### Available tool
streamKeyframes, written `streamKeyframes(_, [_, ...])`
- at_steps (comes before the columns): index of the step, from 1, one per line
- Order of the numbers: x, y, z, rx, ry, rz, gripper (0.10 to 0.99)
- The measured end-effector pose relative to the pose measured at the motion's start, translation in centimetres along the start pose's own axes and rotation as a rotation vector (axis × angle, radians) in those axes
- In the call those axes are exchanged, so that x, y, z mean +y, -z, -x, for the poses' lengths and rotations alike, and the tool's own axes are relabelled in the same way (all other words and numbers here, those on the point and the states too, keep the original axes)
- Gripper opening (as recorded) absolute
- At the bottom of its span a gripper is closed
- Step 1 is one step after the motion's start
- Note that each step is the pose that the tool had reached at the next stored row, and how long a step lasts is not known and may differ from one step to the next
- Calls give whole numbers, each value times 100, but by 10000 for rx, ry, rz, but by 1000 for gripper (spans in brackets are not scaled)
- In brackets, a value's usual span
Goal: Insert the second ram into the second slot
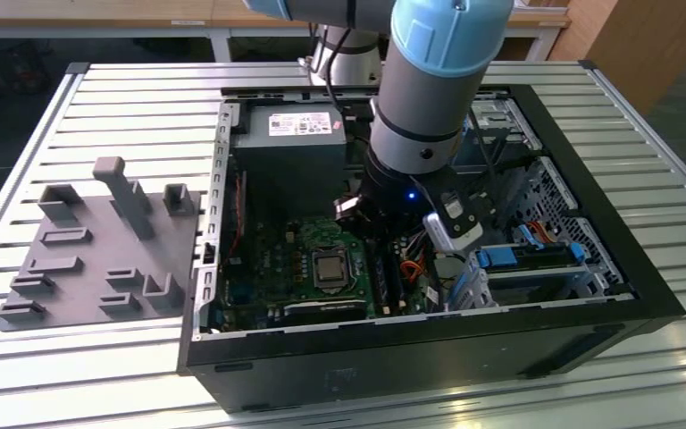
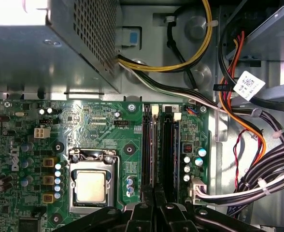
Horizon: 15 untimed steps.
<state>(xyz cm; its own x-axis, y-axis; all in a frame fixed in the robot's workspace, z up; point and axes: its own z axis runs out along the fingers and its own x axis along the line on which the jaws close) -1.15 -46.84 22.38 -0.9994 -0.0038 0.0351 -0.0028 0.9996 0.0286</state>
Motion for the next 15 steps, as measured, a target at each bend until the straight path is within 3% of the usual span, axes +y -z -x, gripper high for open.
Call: streamKeyframes(15, [-6, 16, 0, 5, -1, -2, 129])
